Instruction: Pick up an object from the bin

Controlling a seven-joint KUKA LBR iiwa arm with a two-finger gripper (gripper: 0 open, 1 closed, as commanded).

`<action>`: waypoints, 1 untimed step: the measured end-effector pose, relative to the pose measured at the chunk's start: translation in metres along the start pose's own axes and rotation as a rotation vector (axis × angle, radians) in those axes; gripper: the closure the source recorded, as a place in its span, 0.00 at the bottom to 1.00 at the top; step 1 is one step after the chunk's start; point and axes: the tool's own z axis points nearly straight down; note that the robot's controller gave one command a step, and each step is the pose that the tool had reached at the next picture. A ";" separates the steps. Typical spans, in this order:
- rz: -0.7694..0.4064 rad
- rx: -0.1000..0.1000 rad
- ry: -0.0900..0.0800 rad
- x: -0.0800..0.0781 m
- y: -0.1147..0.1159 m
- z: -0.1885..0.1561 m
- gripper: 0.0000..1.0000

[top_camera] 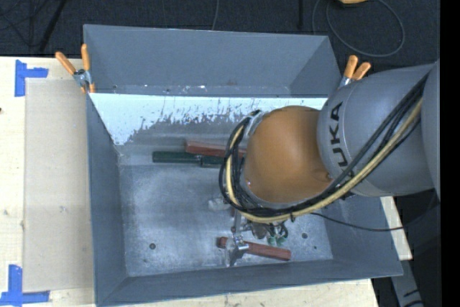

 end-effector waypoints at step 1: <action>-0.201 0.000 -0.002 0.005 -0.078 0.014 0.00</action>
Offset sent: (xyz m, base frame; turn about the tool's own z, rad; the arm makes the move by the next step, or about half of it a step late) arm -0.0006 -0.0782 -0.0719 -0.0381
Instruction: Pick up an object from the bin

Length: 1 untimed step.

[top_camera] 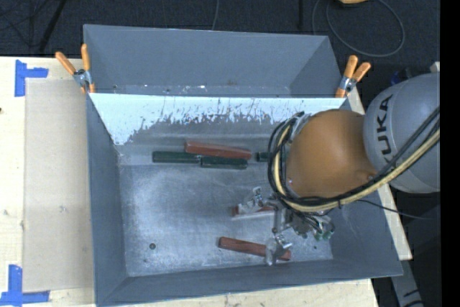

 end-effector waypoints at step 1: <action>0.167 0.002 -0.013 0.000 0.000 0.054 0.00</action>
Offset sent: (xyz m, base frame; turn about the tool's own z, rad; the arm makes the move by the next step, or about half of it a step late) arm -0.0043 -0.0198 -0.0576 0.1821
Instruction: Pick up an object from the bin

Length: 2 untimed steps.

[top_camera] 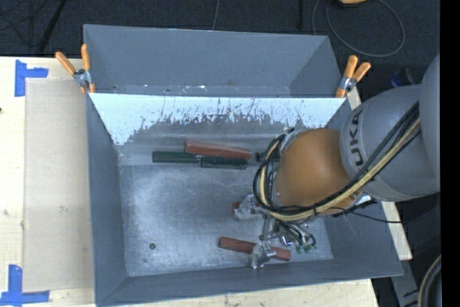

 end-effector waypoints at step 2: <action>-0.001 -0.002 0.011 0.003 0.000 -0.007 1.00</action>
Offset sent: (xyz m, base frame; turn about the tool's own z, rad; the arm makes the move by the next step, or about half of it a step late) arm 0.0000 0.0000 0.0000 0.0000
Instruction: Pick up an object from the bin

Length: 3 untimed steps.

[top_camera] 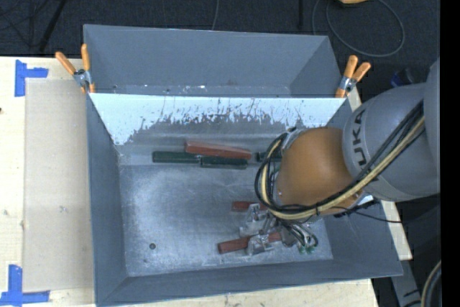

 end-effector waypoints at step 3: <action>0.000 0.000 0.008 0.002 0.001 -0.041 1.00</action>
Offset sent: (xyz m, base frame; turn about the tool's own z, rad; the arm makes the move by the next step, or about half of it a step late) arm -0.0001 0.0001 0.0854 0.0000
